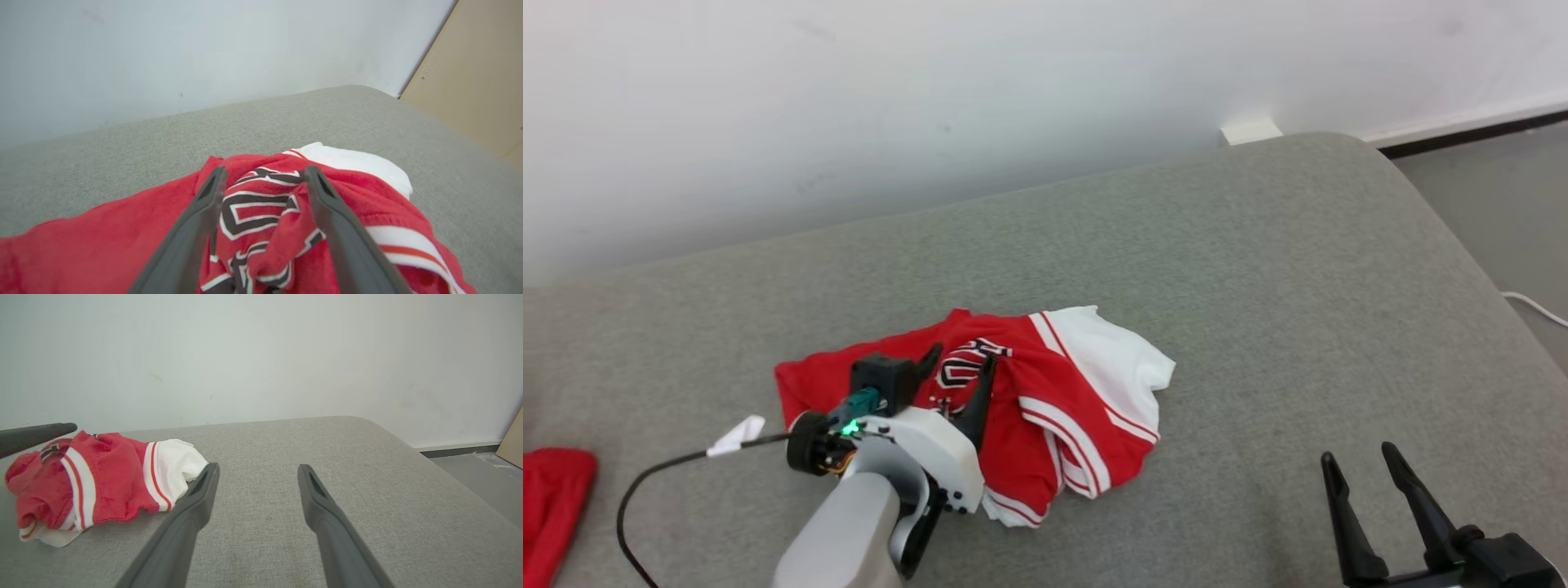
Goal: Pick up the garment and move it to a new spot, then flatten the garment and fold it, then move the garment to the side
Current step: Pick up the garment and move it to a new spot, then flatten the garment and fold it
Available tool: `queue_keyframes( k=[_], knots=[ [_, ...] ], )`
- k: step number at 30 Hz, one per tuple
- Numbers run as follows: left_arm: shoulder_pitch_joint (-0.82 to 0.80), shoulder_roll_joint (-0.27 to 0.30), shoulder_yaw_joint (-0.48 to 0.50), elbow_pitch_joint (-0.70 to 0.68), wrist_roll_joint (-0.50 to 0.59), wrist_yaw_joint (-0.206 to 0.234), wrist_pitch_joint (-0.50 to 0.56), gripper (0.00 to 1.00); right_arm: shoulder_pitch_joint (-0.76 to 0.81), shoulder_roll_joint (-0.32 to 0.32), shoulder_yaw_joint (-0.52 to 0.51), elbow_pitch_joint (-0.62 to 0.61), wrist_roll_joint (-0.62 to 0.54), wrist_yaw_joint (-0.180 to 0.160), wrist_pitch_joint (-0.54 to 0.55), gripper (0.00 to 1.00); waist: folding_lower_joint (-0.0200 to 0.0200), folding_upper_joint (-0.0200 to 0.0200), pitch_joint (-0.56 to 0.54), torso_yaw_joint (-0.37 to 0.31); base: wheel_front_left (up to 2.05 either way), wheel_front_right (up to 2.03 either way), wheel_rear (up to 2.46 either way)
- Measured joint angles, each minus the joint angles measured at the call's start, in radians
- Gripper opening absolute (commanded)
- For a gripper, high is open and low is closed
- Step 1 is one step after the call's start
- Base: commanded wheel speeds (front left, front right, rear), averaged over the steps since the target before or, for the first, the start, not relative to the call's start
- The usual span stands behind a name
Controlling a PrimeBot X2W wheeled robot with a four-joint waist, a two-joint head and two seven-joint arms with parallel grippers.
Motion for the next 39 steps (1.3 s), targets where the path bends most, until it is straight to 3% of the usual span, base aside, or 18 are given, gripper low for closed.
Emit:
queue_keyframes(
  k=[7,14,21,30,39],
  knots=[
    [0.112,0.006,0.035,-0.204,-0.011,0.04,-0.06,1.0,0.039,-0.023,-0.06,-0.031,-0.01,0.0,0.0,1.0,0.0,0.0,-0.034,0.079,0.0,0.0,0.0],
    [0.357,0.042,0.081,-0.428,0.016,0.112,-0.066,1.0,0.103,-0.041,-0.123,-0.067,-0.03,0.0,0.0,1.0,-0.0001,0.0,-0.087,0.164,0.0,0.0,0.0],
    [0.556,0.044,0.151,-0.59,0.072,0.142,-0.066,1.0,0.128,-0.039,-0.135,-0.072,-0.04,0.0,0.0,1.0,-0.0001,0.0,-0.118,0.231,0.0,0.0,0.0],
    [0.753,0.006,0.253,-0.705,0.134,0.129,-0.066,1.0,0.162,-0.017,-0.12,-0.026,-0.035,0.0,0.0,1.0,0.0,0.0,-0.147,0.275,0.0,0.0,0.0],
    [0.764,-0.016,0.297,-0.713,0.159,0.095,-0.066,1.0,0.159,-0.012,-0.098,-0.002,-0.026,0.0,0.0,1.0,0.0,0.0,-0.145,0.293,0.0,0.0,0.0]
  ],
)
